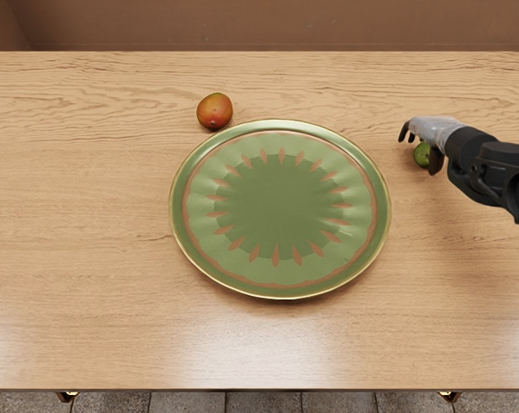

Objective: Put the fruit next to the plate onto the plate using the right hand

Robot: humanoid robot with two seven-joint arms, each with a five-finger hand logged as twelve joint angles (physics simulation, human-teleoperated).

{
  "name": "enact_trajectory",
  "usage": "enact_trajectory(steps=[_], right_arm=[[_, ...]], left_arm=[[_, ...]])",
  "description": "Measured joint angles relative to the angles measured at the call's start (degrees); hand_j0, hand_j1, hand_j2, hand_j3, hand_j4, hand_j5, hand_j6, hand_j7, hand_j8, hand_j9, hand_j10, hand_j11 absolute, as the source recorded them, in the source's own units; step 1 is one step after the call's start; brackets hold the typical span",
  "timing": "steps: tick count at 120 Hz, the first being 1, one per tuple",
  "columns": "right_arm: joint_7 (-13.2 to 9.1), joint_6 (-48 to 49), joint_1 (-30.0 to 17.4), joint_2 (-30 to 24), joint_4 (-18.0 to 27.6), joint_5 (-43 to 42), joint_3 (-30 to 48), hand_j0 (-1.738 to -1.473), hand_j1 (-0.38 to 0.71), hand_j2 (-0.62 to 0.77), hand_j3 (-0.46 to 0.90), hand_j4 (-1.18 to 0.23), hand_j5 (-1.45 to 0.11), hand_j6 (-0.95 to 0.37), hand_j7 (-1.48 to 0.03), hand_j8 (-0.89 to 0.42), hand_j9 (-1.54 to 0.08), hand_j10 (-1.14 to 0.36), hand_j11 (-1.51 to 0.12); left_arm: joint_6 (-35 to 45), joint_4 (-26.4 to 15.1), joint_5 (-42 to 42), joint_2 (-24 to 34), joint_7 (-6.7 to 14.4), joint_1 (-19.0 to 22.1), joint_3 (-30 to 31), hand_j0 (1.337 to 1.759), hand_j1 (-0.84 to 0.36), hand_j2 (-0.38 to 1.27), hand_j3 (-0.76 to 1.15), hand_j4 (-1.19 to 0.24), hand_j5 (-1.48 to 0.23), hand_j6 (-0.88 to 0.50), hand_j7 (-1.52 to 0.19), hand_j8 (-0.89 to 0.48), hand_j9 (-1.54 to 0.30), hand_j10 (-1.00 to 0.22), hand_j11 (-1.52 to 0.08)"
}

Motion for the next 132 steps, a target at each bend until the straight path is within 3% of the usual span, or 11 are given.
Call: enact_trajectory(steps=[27,52,76,111,132], right_arm=[[-0.06,0.02,-0.3,-0.11,-0.12,1.39,-0.01,-1.658,0.2,-0.08,0.0,-0.51,-0.55,-0.48,-0.6,-0.35,-0.59,-0.39,-0.61],[-0.04,0.44,-0.32,-0.61,-0.05,1.94,0.03,-1.655,0.22,-0.1,0.0,-0.54,-0.62,-0.52,-0.66,-0.3,-0.66,-0.36,-0.67],[-1.76,0.32,-0.31,-0.6,-0.01,3.6,0.21,-1.651,0.24,0.01,0.0,-0.63,-0.72,-0.49,-0.77,-0.25,-0.77,-0.34,-0.78],[-3.59,0.57,0.23,-0.92,0.64,7.51,0.73,-1.655,0.25,0.2,0.0,-0.67,-0.9,-0.58,-0.88,-0.22,-0.9,-0.35,-0.92],[-3.75,0.73,0.66,-5.74,6.96,8.89,3.94,-1.656,0.27,0.22,0.0,-0.66,-0.95,-0.56,-0.9,-0.24,-0.93,-0.34,-0.93]], left_arm=[[0.0,0.0,0.0,0.0,0.01,0.0,0.0,1.658,0.35,0.0,0.0,0.0,0.0,0.0,0.0,0.0,0.0,0.0,0.0],[0.0,0.0,-0.01,0.0,-0.01,0.0,-0.01,1.658,0.35,0.0,0.0,0.0,0.0,0.0,0.0,0.0,0.0,0.0,0.0],[0.0,0.0,0.01,0.0,0.0,0.0,-0.01,1.658,0.35,0.0,0.0,0.0,0.0,0.0,0.0,0.0,0.0,0.0,0.0],[0.0,0.0,0.0,0.0,0.01,0.0,0.0,1.658,0.35,0.0,0.0,0.0,0.0,0.0,0.0,0.0,0.0,0.0,0.0],[0.0,0.0,0.01,0.0,0.0,0.0,0.01,1.658,0.35,0.0,0.0,0.0,0.0,0.0,0.0,0.0,0.0,0.0,0.0]])
